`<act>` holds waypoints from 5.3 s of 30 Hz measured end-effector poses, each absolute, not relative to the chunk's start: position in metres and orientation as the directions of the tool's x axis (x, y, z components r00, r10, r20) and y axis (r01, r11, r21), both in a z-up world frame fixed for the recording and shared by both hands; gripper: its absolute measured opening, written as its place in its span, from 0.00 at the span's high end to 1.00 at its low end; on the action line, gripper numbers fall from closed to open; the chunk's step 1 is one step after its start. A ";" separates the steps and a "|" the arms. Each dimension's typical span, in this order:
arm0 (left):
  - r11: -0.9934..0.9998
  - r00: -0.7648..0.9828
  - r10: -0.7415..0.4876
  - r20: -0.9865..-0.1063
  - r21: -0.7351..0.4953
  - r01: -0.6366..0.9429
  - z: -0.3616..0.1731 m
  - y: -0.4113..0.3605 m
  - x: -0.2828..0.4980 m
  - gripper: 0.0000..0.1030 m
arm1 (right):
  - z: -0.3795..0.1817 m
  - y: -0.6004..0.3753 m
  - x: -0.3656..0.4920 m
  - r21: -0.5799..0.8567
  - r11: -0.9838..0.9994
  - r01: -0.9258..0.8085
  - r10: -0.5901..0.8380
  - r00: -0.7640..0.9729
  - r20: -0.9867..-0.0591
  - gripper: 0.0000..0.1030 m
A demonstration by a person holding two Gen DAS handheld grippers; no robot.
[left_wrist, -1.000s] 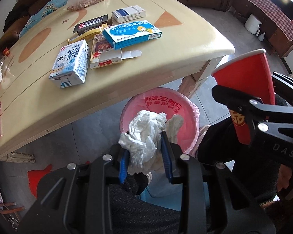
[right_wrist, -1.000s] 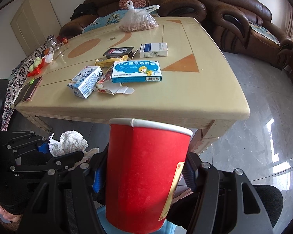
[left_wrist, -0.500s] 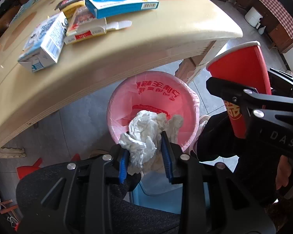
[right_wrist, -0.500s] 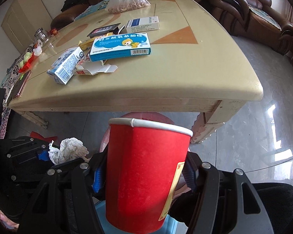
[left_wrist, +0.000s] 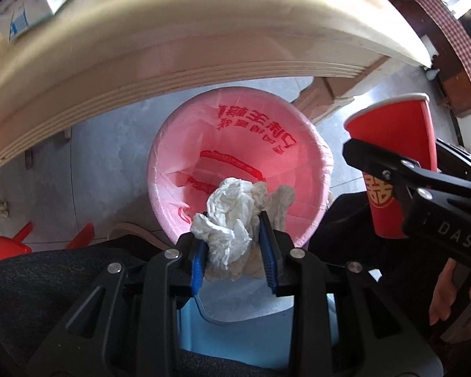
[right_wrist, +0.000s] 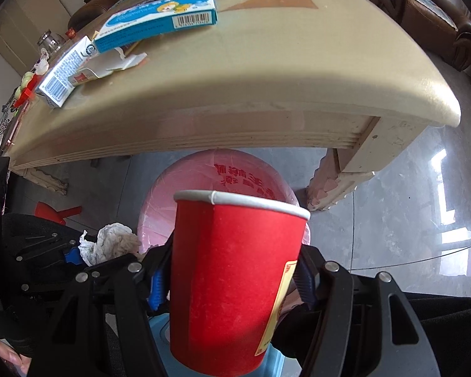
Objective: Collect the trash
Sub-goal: 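Carry the tissue and red cup with both tools over the pink bin, then open both tools to drop the tissue and red cup into the bin, then raise both tools from the bin back toward the table items, then grasp the white milk carton with the left tool while the right tool grasps the blue medicine box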
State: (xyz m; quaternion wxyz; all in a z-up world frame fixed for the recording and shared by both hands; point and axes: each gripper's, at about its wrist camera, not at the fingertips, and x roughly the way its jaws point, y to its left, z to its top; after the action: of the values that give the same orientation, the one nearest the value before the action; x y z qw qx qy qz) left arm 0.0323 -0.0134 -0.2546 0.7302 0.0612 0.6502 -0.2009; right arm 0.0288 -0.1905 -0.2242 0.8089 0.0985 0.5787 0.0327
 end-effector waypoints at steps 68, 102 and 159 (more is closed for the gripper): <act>0.953 0.039 -0.032 -0.999 -0.018 0.301 -0.315 -0.021 0.066 0.32 | -0.297 -0.188 0.060 0.195 0.980 0.029 0.185 0.210 -0.960 0.23; 0.874 0.187 -0.068 -0.980 0.032 0.485 0.032 0.039 0.111 0.18 | 0.050 -0.185 0.085 0.272 0.789 -0.551 0.483 0.283 -0.829 0.11; 0.795 -0.127 0.115 -0.985 0.015 0.606 -0.144 0.012 0.246 0.18 | -0.103 -0.100 0.220 0.095 0.328 -0.940 0.167 -0.042 -0.985 0.11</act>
State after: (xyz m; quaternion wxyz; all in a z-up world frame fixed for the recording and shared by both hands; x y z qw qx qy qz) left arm 0.2456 0.0116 -0.1442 0.6119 0.2492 0.7234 -0.2004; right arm 0.2197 -0.0997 -0.1028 0.5978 -0.3490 0.5536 0.4631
